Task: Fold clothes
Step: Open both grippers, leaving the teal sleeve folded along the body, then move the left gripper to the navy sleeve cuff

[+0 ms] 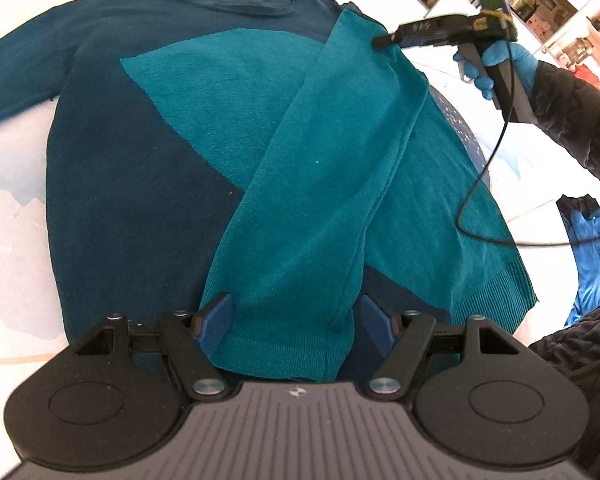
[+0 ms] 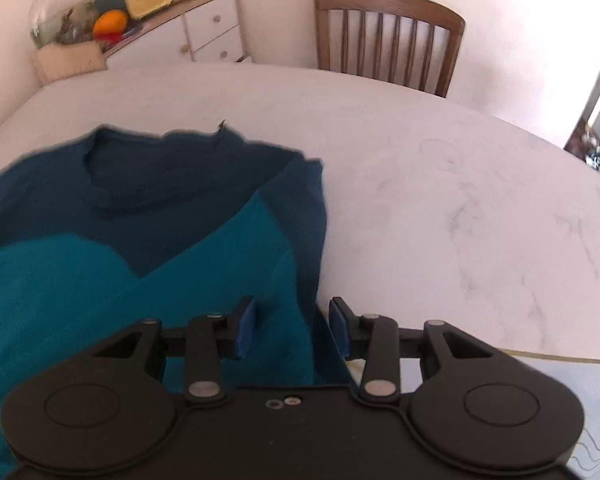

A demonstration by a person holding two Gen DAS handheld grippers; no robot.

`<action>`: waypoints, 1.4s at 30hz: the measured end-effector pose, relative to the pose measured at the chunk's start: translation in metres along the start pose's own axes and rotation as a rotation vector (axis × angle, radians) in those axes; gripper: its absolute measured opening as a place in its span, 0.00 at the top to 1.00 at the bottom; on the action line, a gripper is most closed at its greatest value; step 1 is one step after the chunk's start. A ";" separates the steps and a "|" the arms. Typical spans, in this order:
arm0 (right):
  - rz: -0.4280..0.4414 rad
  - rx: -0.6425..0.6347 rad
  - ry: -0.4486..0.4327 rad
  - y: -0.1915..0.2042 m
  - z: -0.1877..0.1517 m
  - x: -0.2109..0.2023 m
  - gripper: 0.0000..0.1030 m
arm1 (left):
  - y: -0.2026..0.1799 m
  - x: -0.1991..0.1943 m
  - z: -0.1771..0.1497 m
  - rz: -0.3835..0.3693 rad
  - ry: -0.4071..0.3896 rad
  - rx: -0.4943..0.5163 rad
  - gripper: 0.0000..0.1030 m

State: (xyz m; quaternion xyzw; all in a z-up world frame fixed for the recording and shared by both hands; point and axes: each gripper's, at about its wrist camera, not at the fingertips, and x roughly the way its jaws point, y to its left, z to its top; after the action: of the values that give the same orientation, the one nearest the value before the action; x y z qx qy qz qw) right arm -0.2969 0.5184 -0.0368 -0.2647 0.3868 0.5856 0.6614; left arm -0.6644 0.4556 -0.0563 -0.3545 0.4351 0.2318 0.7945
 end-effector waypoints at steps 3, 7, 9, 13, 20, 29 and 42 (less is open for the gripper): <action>0.033 -0.004 -0.074 0.001 0.011 -0.013 0.00 | -0.001 0.000 0.000 0.000 -0.002 -0.004 0.30; 0.075 -0.051 -0.088 0.015 0.023 -0.007 0.00 | -0.001 -0.002 0.002 0.006 0.001 -0.003 0.30; 0.078 -0.066 -0.059 0.021 0.026 0.005 0.00 | 0.000 -0.003 0.002 0.006 0.001 0.000 0.29; 0.056 -0.024 0.000 0.013 0.031 0.028 0.00 | 0.002 -0.005 0.001 0.005 -0.002 0.004 0.29; -0.010 -0.072 -0.005 0.014 0.022 0.028 0.00 | 0.005 -0.008 -0.005 -0.005 -0.021 -0.008 0.29; -0.131 -0.051 0.010 0.022 0.019 0.029 0.00 | 0.004 -0.009 -0.009 -0.006 -0.047 -0.025 0.26; -0.027 -0.108 -0.048 0.046 0.018 -0.007 0.00 | 0.119 -0.097 -0.004 0.329 -0.266 -0.326 0.26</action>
State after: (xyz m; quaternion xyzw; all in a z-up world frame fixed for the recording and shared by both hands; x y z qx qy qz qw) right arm -0.3385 0.5365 -0.0160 -0.2910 0.3350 0.6030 0.6630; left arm -0.7971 0.5234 -0.0174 -0.3688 0.3354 0.4696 0.7287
